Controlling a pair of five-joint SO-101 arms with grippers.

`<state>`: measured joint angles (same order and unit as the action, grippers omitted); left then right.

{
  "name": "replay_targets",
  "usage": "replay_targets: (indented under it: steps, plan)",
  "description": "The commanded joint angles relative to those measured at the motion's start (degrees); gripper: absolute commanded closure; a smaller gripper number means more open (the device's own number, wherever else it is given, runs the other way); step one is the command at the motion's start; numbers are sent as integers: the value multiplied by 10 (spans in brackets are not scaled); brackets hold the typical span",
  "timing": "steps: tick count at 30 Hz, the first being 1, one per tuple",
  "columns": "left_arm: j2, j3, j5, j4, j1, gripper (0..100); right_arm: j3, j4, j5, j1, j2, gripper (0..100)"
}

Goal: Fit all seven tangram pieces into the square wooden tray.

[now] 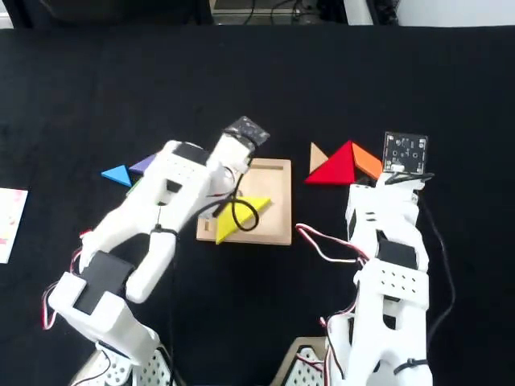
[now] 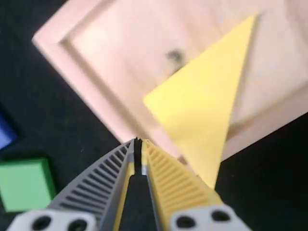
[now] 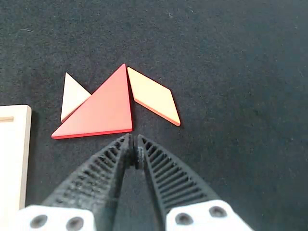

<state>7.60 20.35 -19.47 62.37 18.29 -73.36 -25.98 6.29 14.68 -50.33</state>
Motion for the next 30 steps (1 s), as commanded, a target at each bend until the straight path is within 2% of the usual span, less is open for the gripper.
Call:
replay_targets:
  steps: [1, 8, 13, 24, 30]
  plan:
    - [-3, 29, 5, -68, 21, 970, 17, 11, -4, 4, -12, 987]
    - [-3, 51, 4, -91, 26, 970, 16, 11, -4, 4, -12, 987]
    - [-3, 46, 5, -138, 27, 970, 16, 11, -4, 4, -12, 987]
    - [-3, 46, 4, -156, 137, 970, 16, 11, -4, 4, -12, 987]
    - [-10, 44, 4, -196, 124, 970, 16, 11, -4, 6, -12, 987]
